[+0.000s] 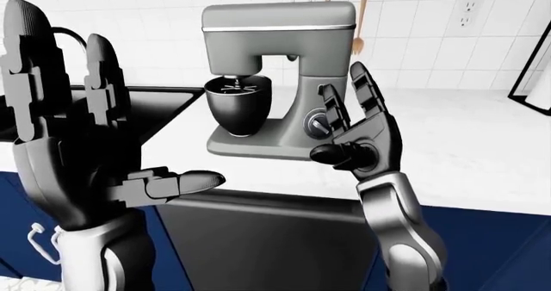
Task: Open the stand mixer head.
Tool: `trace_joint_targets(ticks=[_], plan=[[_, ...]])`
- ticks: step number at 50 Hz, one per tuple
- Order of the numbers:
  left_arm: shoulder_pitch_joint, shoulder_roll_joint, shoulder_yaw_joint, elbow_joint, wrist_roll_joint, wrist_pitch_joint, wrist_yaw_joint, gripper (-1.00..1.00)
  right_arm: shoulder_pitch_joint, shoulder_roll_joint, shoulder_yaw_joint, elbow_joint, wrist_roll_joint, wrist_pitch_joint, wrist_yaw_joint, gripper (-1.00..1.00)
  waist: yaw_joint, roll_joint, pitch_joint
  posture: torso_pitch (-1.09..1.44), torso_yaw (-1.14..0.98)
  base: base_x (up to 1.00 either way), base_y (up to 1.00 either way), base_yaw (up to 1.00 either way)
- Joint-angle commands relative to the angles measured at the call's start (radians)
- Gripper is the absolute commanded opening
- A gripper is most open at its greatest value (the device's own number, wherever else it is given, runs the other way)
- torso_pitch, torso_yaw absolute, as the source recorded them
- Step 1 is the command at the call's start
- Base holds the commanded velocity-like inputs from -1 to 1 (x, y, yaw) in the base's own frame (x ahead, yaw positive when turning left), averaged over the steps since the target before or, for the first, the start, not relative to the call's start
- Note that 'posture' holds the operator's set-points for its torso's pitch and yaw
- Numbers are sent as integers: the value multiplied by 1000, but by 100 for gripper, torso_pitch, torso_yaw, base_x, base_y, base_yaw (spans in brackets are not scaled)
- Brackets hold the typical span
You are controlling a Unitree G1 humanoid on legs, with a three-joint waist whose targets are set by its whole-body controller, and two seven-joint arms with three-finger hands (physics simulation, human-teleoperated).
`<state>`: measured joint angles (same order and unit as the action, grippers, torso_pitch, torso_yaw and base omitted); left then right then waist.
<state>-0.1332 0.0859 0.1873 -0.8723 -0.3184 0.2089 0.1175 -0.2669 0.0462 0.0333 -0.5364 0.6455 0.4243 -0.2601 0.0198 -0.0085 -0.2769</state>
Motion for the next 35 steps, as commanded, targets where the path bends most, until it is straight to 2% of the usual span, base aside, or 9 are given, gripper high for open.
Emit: trace_joint_targets(ticks=[1,13,21,35], plan=[[-19,5,2,-19,0,-15,-2,100,-25,0,-1,-22,-1,-27,14,100,0,2,-2,-35,0,0,0,0],[-16,3,0,-22,1,-14,-2,100,-13,1,-1,23,-26,-60,46,100,0,2,-3,-35,0,0,0,0],[-17,3,1,-22,-1,-14,-2,100,-57,-1,-17,55,-22,-63,40,100,0,3,-3,-35,0,0,0,0],[-19,6,3,-20,-4,-13,0,100,-65,-1,-18,112,-40,-98,61,100,0,4,-3,-35,0,0,0,0]])
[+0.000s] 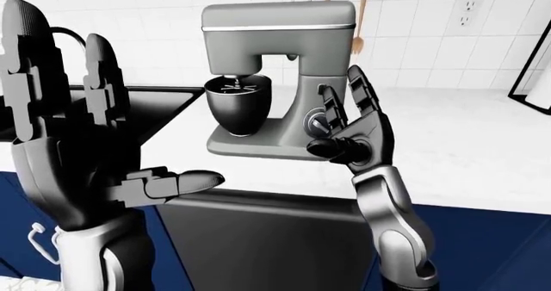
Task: Open the stand mixer head.
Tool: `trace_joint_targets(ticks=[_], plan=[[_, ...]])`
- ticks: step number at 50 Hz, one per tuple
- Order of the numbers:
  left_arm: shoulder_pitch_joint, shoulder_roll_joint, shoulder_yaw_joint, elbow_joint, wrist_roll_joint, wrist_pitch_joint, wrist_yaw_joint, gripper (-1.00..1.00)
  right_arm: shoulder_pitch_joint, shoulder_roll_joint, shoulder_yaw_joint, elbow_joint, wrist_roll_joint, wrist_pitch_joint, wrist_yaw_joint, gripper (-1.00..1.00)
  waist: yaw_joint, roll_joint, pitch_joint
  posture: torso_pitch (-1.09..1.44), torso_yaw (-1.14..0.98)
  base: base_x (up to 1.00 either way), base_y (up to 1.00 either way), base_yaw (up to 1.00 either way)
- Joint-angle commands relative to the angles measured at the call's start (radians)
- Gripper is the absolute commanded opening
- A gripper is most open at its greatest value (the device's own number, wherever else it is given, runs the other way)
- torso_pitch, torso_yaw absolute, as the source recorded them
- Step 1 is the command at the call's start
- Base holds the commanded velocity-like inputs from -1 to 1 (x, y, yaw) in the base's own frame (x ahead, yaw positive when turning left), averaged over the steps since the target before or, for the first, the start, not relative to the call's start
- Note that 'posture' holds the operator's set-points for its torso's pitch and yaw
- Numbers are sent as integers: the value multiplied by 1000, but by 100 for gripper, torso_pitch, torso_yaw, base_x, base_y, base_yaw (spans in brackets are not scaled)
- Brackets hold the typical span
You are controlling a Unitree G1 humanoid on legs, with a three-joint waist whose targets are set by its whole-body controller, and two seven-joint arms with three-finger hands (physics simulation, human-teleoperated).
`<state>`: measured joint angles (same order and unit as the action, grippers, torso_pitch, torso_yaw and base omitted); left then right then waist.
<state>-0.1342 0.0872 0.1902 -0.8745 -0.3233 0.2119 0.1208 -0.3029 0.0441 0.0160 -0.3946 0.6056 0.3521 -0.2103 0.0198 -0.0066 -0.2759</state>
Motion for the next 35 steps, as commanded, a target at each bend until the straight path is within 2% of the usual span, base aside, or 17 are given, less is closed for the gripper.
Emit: trace_joint_targets(ticks=[1,35], plan=[[-18,5,0,-18,1,-16,-3,100,-29,1,0,-27,-1,-27,12,100,0,2,-3,-35,0,0,0,0],[-23,8,3,-18,2,-13,-2,100,-60,-3,-11,77,-32,-85,50,100,0,3,-4,-35,0,0,0,0]])
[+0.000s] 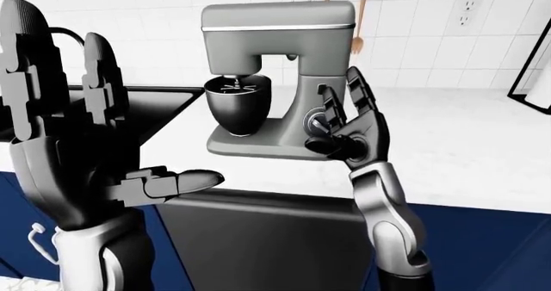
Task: Open the stand mixer head.
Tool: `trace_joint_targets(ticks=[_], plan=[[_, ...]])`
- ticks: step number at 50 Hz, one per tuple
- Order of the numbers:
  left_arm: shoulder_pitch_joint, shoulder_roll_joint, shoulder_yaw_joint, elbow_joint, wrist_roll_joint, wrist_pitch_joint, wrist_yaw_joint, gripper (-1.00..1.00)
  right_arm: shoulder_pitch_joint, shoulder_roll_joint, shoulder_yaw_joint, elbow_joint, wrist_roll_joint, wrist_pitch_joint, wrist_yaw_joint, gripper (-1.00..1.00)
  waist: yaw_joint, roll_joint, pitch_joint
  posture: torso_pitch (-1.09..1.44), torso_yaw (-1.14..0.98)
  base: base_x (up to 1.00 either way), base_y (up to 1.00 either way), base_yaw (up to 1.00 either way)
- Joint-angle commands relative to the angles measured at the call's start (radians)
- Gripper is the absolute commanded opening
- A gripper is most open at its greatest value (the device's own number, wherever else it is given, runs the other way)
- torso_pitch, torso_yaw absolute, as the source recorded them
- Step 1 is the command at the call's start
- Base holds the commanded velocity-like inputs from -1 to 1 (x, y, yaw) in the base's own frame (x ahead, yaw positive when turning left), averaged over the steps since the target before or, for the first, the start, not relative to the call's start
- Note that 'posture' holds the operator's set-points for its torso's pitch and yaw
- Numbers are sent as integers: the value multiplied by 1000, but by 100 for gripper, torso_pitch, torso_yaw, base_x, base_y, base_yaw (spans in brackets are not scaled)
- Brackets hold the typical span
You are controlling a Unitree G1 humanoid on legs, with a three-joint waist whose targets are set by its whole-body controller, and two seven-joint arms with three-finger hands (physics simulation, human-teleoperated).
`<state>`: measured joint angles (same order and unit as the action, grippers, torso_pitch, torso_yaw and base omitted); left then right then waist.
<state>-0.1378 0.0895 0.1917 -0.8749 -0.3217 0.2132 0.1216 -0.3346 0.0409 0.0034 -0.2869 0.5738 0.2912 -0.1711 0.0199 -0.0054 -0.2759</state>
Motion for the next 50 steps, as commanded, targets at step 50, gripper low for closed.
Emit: trace_joint_targets(ticks=[50], plan=[[-21,6,3,-18,-4,-14,3,100,-85,-5,-13,110,-19,-92,52,100,0,3,-4,-35,0,0,0,0]])
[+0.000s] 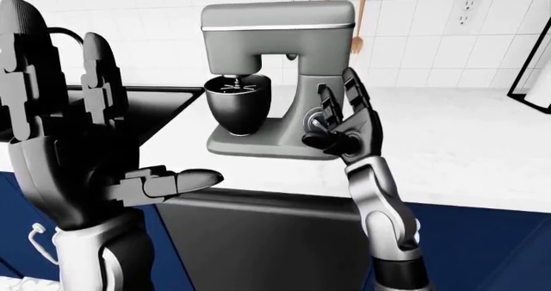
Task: Open the stand mixer head.
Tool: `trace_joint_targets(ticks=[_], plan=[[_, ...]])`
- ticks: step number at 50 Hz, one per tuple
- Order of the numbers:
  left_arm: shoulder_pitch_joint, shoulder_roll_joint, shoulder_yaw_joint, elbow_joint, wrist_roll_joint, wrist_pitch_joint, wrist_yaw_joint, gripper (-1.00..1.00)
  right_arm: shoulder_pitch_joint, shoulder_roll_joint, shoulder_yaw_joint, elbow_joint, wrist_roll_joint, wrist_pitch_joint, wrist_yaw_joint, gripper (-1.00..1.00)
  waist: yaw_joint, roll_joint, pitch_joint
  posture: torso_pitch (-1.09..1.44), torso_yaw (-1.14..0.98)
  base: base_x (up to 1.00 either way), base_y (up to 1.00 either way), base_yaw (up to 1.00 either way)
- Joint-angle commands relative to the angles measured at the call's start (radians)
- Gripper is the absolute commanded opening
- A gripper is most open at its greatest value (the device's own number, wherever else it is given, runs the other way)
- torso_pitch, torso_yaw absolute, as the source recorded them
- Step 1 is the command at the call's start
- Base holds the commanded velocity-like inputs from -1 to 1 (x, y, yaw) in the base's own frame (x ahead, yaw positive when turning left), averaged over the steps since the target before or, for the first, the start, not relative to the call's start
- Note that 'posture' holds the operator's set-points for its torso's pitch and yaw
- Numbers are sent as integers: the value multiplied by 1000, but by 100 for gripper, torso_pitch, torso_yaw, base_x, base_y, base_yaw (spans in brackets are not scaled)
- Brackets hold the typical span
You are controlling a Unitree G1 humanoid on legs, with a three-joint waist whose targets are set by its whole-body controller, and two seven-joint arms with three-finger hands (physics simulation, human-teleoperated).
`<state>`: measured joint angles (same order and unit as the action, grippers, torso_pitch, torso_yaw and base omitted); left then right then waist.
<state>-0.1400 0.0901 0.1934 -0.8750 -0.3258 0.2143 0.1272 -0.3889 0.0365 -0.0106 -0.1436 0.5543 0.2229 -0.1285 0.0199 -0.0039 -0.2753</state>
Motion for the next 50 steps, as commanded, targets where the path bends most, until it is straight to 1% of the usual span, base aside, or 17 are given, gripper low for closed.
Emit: trace_joint_targets(ticks=[1,50], plan=[[-19,5,1,-17,1,-16,-3,100,-32,-1,0,-28,-1,-27,12,100,0,2,-4,-35,0,0,0,0],[-17,4,0,-9,7,-25,-8,100,-105,-4,-13,154,-29,-125,62,100,0,4,-5,-35,0,0,0,0]])
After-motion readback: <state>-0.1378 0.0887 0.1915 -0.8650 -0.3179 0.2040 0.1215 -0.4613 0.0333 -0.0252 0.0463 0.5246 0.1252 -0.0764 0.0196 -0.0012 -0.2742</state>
